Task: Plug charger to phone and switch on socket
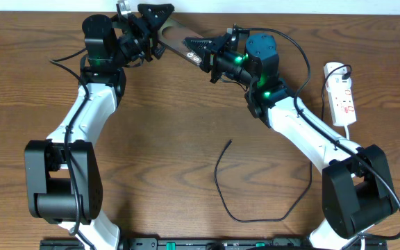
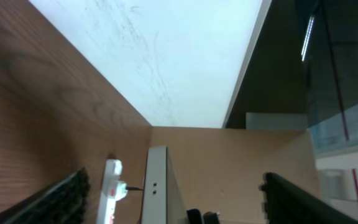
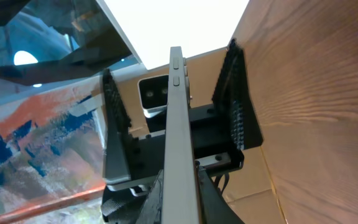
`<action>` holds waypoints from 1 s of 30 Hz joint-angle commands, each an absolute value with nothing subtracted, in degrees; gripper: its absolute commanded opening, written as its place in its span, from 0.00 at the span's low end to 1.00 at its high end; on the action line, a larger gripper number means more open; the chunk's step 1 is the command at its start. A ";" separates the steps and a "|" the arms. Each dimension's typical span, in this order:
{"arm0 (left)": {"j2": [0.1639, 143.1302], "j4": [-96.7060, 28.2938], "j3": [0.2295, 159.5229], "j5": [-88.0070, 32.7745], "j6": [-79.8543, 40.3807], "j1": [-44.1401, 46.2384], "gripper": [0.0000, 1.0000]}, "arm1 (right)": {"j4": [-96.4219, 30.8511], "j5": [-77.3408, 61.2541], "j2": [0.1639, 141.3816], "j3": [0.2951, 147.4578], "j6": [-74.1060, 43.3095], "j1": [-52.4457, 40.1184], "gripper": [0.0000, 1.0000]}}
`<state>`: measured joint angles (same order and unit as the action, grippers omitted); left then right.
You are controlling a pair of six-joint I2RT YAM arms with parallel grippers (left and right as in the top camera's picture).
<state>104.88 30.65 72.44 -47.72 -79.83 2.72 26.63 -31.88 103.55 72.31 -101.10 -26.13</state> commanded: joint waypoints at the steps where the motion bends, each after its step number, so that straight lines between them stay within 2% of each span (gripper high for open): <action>1: 103.63 30.94 72.20 -47.27 -79.40 2.70 0.75 | 27.49 -31.22 103.31 73.38 -100.01 -26.46 0.01; 13: 103.63 26.96 72.20 -45.60 -86.43 2.70 0.73 | 27.49 -30.35 103.31 73.38 -99.11 -26.81 0.01; 17: 103.63 24.62 72.20 -45.43 -87.96 2.72 0.66 | 27.49 -30.33 103.31 73.38 -99.13 -26.98 0.01; 25: 103.63 24.73 72.20 -45.36 -87.99 2.70 0.64 | 27.46 -30.33 103.31 73.38 -99.07 -27.09 0.01; 30: 103.63 24.73 72.20 -45.36 -87.99 2.70 0.48 | 27.40 -30.81 103.31 73.38 -98.50 -27.22 0.01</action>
